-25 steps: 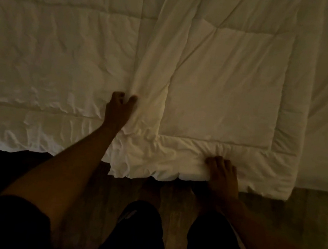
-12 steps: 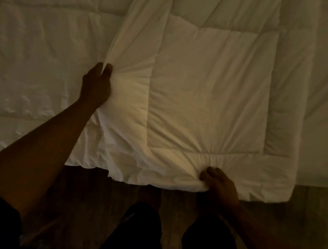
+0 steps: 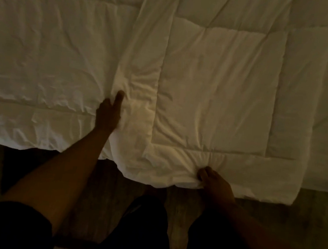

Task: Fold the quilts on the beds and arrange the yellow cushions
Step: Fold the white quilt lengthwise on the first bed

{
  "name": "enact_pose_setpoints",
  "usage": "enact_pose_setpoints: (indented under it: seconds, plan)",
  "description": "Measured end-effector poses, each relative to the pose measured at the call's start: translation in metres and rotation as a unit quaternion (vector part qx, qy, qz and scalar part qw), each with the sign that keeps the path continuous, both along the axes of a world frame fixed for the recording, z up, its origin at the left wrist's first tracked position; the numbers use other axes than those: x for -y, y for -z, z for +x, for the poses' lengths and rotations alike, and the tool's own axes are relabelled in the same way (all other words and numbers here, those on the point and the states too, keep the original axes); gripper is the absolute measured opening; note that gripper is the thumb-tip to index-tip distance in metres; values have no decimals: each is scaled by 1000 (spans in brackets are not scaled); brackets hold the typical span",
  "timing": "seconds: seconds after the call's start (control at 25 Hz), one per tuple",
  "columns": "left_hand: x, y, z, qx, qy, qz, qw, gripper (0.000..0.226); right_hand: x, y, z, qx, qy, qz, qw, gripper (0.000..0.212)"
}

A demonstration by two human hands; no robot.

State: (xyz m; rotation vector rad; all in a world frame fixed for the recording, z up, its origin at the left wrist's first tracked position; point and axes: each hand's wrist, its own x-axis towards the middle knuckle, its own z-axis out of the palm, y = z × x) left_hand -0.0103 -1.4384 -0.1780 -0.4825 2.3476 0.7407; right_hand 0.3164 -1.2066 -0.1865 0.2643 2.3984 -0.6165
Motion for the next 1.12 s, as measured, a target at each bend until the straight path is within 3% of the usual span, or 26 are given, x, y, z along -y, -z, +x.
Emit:
enact_pose_setpoints:
  seconds: [0.12,0.2,0.32,0.4,0.6,0.72,0.8,0.92,1.12]
  plan:
    - [25,-14,51,37,-78,55,995,72,-3,-2,-2,-29,-14,-25,999,46]
    - [36,-26,70,-1,-47,56,997,69,-4,-5,-2,-30,-28,-34,999,48]
    - [49,-38,67,-93,19,-22,995,67,3,-7,-6,-44,-40,-35,998,35]
    - [55,-30,66,-105,42,-96,989,71,15,-4,-10,-56,-48,-30,997,38]
    - [56,15,80,21,54,-126,990,74,14,9,-17,99,0,-65,993,46]
    - [42,3,97,-47,90,-234,967,60,-5,-6,-14,76,149,-140,976,33]
    - [27,-13,114,-101,183,-269,940,59,-23,-17,-7,-1,250,-84,965,24]
    - [-5,-21,150,-142,344,-190,909,65,-59,-28,12,-90,273,85,954,23]
    - [-83,-9,209,-201,537,-94,814,57,-116,-26,69,-23,329,220,918,32]
